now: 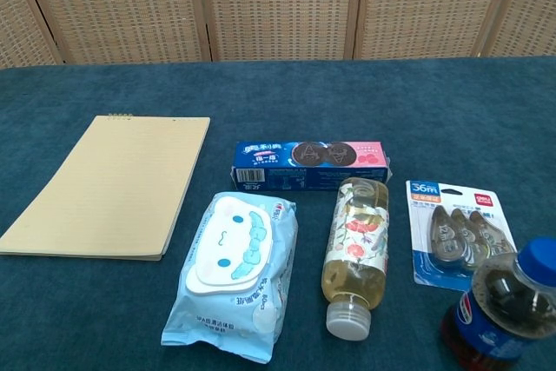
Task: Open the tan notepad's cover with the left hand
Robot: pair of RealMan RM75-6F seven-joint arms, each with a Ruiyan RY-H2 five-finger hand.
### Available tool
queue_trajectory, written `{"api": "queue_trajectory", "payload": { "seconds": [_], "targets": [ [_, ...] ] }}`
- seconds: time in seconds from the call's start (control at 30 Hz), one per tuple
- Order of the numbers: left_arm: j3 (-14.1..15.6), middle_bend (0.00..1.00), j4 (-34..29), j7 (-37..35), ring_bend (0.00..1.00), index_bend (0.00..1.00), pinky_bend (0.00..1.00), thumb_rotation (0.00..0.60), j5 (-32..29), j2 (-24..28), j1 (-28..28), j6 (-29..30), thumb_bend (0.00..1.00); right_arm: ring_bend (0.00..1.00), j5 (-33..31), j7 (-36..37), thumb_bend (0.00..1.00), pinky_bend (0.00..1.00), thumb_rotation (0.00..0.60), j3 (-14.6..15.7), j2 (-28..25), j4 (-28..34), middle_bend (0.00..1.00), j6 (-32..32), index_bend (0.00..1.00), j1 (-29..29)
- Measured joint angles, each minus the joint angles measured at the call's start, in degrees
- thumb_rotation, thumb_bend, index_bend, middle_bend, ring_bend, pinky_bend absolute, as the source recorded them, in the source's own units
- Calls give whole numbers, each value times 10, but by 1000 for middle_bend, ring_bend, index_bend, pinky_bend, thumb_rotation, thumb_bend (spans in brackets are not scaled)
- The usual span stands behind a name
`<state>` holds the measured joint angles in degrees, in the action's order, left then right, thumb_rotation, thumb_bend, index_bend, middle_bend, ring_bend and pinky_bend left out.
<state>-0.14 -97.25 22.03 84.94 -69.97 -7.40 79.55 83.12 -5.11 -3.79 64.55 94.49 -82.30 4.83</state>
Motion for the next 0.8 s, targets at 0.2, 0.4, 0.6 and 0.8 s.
{"api": "queue_trajectory", "payload": {
  "seconds": [0.2,0.4,0.6,0.8],
  "targets": [
    [-6,0,-12,68,0,0,0,600,-22,-40,-9,-10,182,0,-4,5,156,0,600,-1,-1,2,0,2,57,0],
    [-20,0,-11,124,0,0,0,600,-47,-92,-18,-11,201,0,-6,9,156,0,600,-1,-3,6,0,5,56,0],
    [-28,0,7,159,0,0,0,600,-64,-141,-34,-18,204,0,-9,15,156,0,600,-2,-4,9,0,8,56,1],
    [-30,0,20,190,0,0,0,600,-83,-177,-45,-29,208,0,-11,18,156,0,600,-2,-6,11,0,10,56,1]
  ]
}}
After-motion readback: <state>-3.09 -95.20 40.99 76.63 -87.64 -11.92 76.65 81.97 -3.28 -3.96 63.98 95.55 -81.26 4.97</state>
